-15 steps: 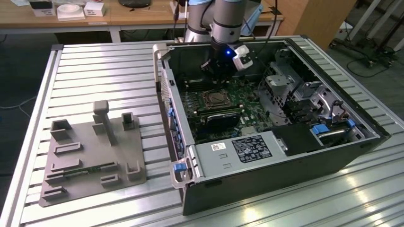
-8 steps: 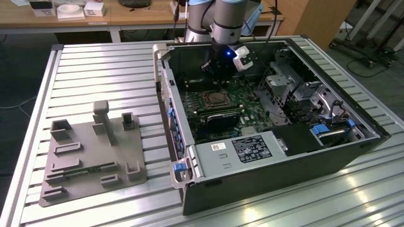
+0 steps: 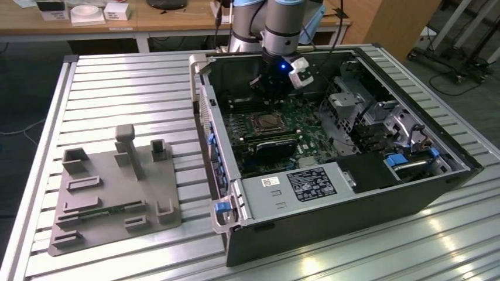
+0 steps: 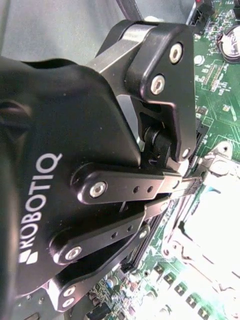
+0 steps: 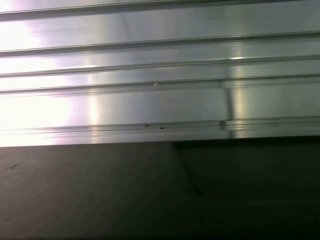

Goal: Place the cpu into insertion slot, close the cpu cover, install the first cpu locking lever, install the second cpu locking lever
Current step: 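Install the first cpu locking lever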

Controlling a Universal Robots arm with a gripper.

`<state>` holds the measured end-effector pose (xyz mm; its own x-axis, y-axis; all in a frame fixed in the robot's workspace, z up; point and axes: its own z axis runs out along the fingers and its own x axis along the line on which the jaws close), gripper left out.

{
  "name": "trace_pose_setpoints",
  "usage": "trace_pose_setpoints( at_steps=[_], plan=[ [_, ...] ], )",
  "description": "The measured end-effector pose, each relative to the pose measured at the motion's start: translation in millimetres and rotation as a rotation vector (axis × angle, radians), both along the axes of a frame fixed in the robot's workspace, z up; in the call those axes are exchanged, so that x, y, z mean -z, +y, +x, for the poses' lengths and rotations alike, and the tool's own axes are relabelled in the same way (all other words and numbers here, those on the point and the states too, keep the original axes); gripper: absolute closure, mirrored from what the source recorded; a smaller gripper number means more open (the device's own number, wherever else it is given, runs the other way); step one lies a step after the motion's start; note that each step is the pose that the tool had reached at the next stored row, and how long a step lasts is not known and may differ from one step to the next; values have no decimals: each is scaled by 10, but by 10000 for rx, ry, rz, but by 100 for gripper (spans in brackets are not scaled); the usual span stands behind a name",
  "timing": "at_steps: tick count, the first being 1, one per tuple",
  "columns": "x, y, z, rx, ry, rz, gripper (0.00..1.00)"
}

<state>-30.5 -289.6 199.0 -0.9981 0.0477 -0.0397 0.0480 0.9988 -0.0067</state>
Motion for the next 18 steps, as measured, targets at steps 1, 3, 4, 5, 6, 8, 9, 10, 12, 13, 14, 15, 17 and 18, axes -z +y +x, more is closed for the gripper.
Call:
trace_pose_setpoints(
  at_steps=[1, 3, 4, 5, 6, 8, 9, 10, 12, 13, 14, 15, 17, 18],
  plan=[
    [1, 1, 2, 0, 2, 1, 90],
    [2, 5, 7, -2, 12, 0, 90],
    [3, 6, 10, -1, 18, 0, 90],
    [3, 6, 12, -1, 23, 0, 90],
    [3, 6, 14, -1, 28, -1, 90],
    [2, 6, 15, 0, 30, -1, 90],
    [-2, 7, 15, 1, 31, -3, 90],
    [-9, 7, 15, 0, 30, -1, 90],
    [-20, 7, 15, 0, 29, 0, 90],
    [-20, 7, 15, 0, 28, 2, 90],
    [-20, 7, 15, -1, 27, 3, 90],
    [-19, 7, 15, 0, 28, 2, 90],
    [-9, 6, 15, -1, 29, 0, 90],
    [-5, 5, 15, -1, 30, -1, 90]
  ],
)
